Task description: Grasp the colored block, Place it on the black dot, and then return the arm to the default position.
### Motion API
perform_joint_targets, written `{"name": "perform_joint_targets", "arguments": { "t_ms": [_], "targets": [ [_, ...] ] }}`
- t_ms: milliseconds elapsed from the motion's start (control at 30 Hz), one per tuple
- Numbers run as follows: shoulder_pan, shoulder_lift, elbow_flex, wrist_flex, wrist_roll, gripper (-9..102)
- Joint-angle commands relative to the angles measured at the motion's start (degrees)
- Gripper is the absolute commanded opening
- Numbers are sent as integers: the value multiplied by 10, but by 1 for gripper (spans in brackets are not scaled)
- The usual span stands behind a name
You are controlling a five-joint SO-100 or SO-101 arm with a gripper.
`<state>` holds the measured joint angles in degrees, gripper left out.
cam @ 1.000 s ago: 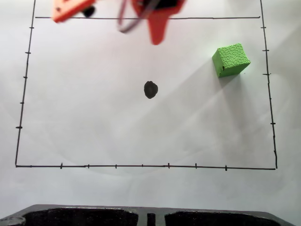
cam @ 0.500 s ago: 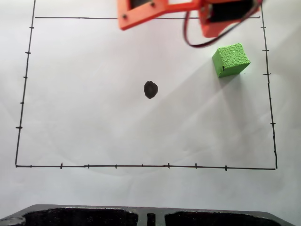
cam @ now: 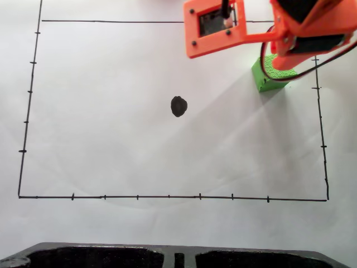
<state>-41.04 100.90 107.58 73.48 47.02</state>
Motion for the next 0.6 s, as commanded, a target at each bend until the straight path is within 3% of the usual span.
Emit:
{"name": "perform_joint_targets", "arguments": {
  "t_ms": [0,67,567],
  "targets": [
    [-4,0,-29,5,5,17],
    [-9,-2,-31,11,5,23],
    [1,-40,-32,29,-20,36]
  ]
}}
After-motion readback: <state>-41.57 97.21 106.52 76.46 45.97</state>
